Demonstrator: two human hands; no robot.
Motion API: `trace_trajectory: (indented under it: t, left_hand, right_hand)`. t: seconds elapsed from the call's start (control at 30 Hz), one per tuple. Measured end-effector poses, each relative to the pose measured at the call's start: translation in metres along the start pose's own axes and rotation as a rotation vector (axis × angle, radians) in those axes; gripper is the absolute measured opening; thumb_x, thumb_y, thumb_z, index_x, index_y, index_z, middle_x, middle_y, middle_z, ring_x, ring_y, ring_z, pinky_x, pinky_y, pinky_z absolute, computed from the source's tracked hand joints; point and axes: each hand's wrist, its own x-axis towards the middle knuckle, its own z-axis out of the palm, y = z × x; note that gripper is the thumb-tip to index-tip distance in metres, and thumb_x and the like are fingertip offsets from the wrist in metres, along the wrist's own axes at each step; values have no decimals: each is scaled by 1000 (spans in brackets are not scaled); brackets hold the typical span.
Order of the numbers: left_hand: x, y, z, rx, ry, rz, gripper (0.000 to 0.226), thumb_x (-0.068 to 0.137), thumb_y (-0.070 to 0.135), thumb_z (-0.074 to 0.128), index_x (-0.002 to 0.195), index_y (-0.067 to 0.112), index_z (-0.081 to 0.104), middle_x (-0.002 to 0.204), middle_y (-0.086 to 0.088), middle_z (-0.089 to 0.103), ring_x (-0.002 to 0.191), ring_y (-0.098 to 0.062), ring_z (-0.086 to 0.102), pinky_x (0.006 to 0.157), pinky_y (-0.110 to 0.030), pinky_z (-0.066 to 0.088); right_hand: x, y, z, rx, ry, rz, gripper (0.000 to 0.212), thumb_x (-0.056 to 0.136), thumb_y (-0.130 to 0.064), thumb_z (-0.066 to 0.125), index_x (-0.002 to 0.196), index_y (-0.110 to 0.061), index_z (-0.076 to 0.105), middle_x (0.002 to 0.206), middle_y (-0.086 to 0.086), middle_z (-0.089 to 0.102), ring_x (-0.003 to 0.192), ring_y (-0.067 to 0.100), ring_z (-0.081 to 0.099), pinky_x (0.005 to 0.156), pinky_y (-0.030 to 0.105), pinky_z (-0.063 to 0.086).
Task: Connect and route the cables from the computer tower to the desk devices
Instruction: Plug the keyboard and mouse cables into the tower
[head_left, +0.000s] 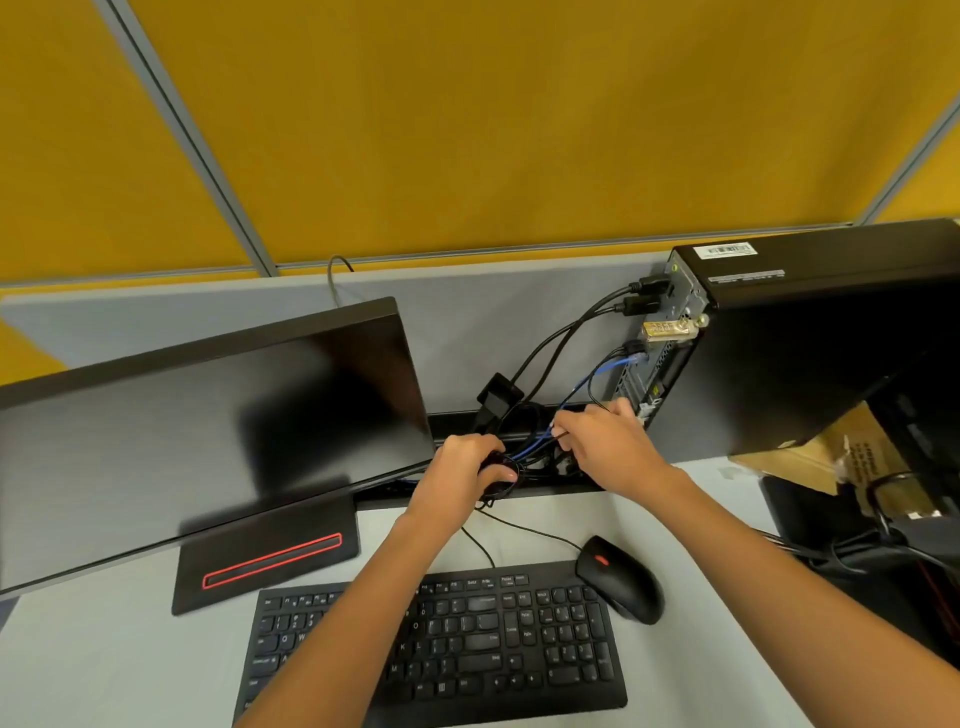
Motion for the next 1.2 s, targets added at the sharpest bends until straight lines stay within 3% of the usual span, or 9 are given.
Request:
trace_trajectory:
  t: [0.07,0.17,0.3,0.43,0.53,0.73,0.9,1.03,1.2]
  left_hand:
    - [3,-3,2,88,59,-30,37,86,28,69,117,10,63,109,-4,64,99,-18,60,82,-25,46]
    - [1,-12,9,34,137,-36,32,87,22,68,116,11,63,108,-1,63,98,-16,61,84,-26,49]
    - [-8,-22,24,-255,262,-34,22,86,6,66,103,19,67,98,7,66,93,-3,61,85,-21,50]
    - [-16,-18,30,-422,378,-40,39,86,-9,57,100,28,58,96,12,65,91,-1,62,78,-14,49]
    - [-19,-29,31,-512,362,-73,35,88,-6,57,101,26,55,94,11,65,89,-3,63,75,-15,50]
    - [-14,-56,56,-374,285,-67,36,89,-2,58,118,21,56,110,11,62,104,-1,59,91,-15,48]
    - [-1,-72,70,-337,324,-173,29,90,9,61,118,17,60,103,8,64,94,-3,60,86,-17,49]
    - [18,-74,73,-312,162,-302,41,90,0,58,128,14,56,121,-2,61,107,-11,58,91,-13,43]
    - [36,-82,76,-171,109,-410,40,93,-1,46,130,14,52,115,0,57,86,-3,53,68,-5,42]
  right_hand:
    - [-5,-9,1,-133,-98,60,17,98,-22,42,110,-24,55,112,-3,60,114,20,49,103,41,20]
    - [-13,-36,-2,-344,-193,114,46,94,-30,54,137,-17,44,141,7,41,139,29,27,113,56,12]
    - [-1,-72,-5,-263,126,-71,39,86,-30,68,121,-15,58,123,4,55,123,25,47,101,41,37]
    - [27,-70,10,349,-252,-67,27,94,-31,59,114,-14,57,107,5,65,97,23,64,81,39,53]
    - [43,-62,20,497,-379,-106,24,89,-29,67,103,-10,66,95,6,71,80,15,69,76,35,56]
    - [71,-58,48,383,-375,-89,27,74,-20,82,97,-12,71,88,4,70,83,18,66,80,40,55]
    - [82,-54,74,250,-244,-3,29,81,-20,74,110,-21,69,101,8,70,97,27,64,85,41,53]
    - [85,-44,87,208,-178,51,29,86,-23,67,115,-21,67,108,9,69,103,29,64,86,40,52]
    - [90,-34,86,236,-289,-18,45,84,-15,72,127,-18,60,125,6,60,117,24,55,97,38,47]
